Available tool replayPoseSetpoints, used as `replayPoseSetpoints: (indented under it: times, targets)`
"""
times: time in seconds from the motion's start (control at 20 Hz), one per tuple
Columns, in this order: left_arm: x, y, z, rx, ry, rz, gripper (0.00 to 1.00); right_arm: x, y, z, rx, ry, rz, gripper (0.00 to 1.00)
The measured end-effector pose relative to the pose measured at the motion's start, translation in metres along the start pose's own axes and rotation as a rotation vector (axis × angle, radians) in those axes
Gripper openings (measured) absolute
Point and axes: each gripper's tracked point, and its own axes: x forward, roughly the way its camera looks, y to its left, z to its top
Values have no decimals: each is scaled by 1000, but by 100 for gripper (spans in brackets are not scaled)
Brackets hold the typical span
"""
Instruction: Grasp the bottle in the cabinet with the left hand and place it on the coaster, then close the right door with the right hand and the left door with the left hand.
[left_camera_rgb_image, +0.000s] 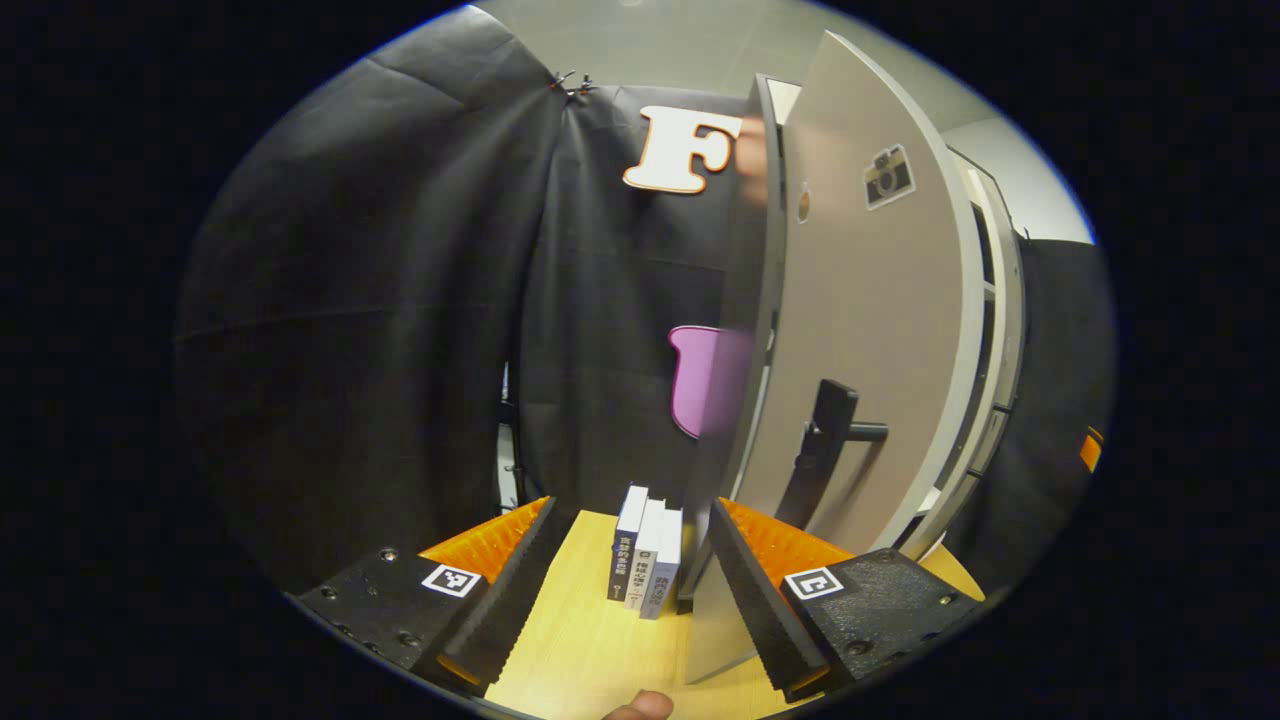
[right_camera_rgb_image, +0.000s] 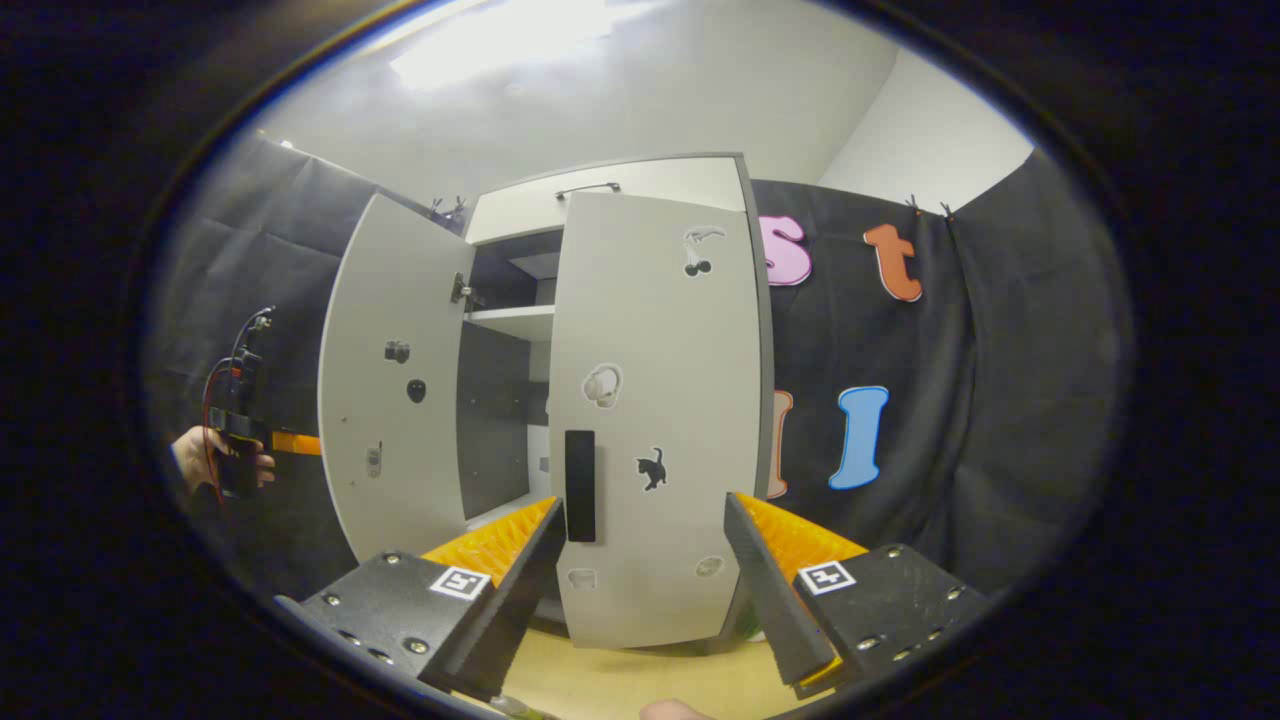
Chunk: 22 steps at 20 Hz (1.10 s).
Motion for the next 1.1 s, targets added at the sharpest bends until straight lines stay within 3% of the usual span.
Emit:
replayPoseSetpoints:
  times: [0.15,0.3,0.35,0.65,1.1]
  targets:
    - [-3,-5,6,65,-19,13,87,-17,-8,-4,-6,3,-17,96]
    - [-2,-13,2,80,-9,6,87,-32,-13,-11,29,2,-19,96]
    - [-3,-17,2,74,-2,-1,93,-36,-15,-13,39,5,-22,96]
    - [-6,-33,6,99,-26,12,92,-54,-24,-21,27,25,-33,96]
    - [-5,-72,6,127,-34,-56,93,-61,-25,-22,29,32,-17,96]
